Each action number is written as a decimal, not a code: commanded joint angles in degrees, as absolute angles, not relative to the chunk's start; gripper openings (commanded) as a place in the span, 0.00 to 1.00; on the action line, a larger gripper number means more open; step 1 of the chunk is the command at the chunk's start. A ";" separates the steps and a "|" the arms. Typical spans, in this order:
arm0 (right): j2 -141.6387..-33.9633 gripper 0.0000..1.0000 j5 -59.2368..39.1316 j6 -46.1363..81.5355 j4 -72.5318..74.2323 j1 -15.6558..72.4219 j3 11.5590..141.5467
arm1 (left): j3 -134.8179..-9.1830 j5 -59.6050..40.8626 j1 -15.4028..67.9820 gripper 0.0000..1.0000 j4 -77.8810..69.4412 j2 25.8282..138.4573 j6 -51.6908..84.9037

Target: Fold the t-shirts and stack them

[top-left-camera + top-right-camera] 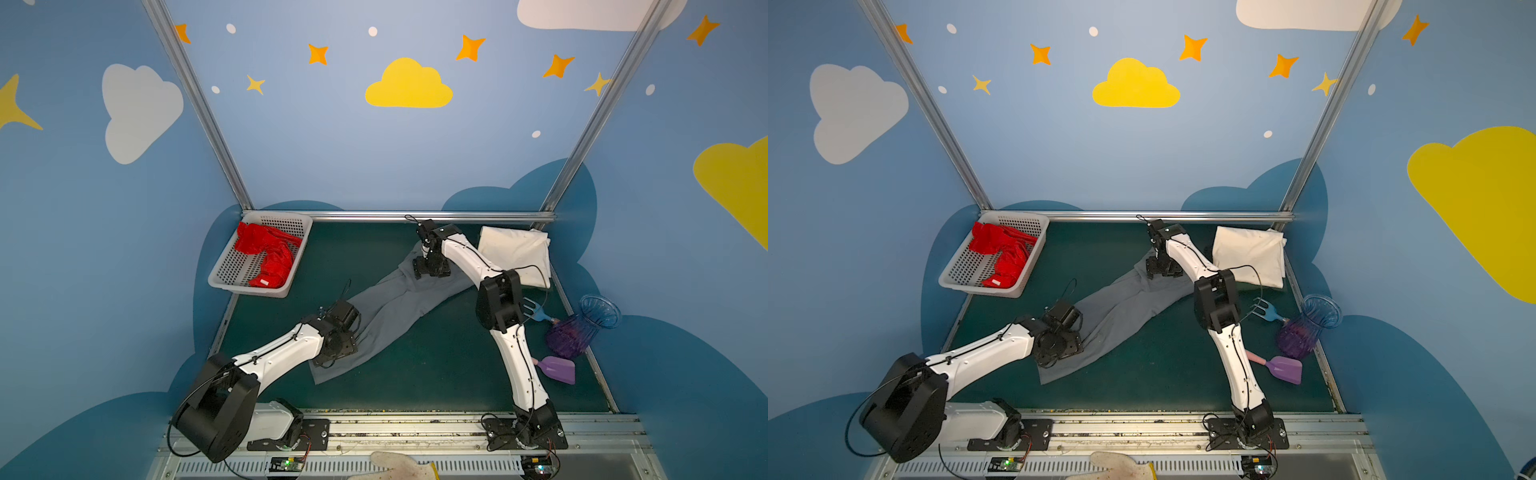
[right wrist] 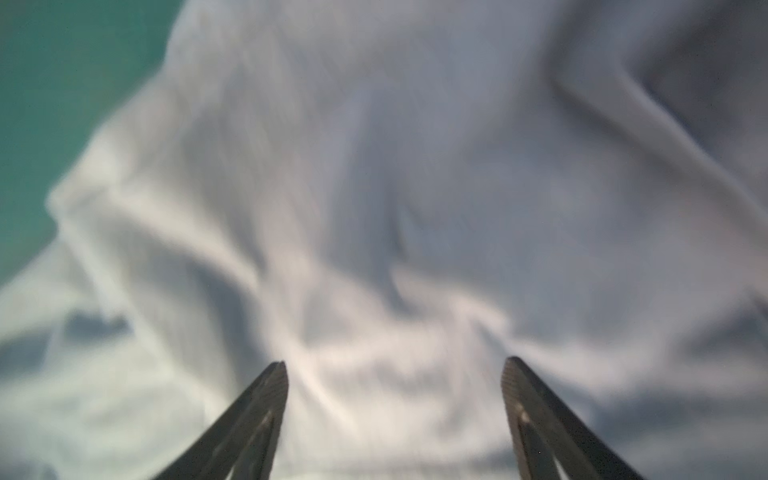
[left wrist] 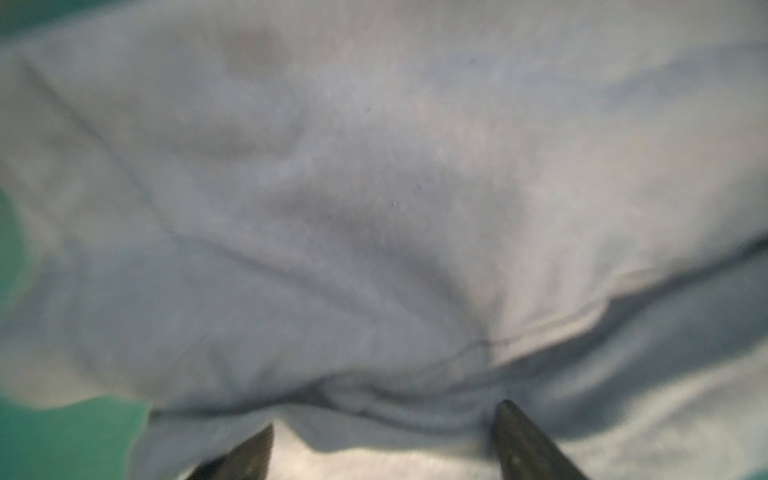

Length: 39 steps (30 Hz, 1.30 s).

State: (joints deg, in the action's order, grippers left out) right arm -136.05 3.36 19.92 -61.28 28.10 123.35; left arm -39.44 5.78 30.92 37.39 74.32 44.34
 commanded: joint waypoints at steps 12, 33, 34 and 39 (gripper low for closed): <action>-119.14 0.80 2.50 33.14 -48.72 24.36 95.48 | -36.61 8.30 33.66 0.97 34.15 59.29 40.25; -142.46 0.15 0.70 26.27 -61.31 20.00 128.73 | -38.17 5.07 37.13 0.79 28.84 79.66 43.11; -143.59 0.15 0.57 25.69 -61.66 19.89 131.13 | -38.40 5.18 37.22 0.79 29.24 79.32 43.00; -148.27 0.08 -0.58 25.14 -61.13 18.66 140.73 | -39.57 4.51 37.09 0.79 31.21 77.92 42.46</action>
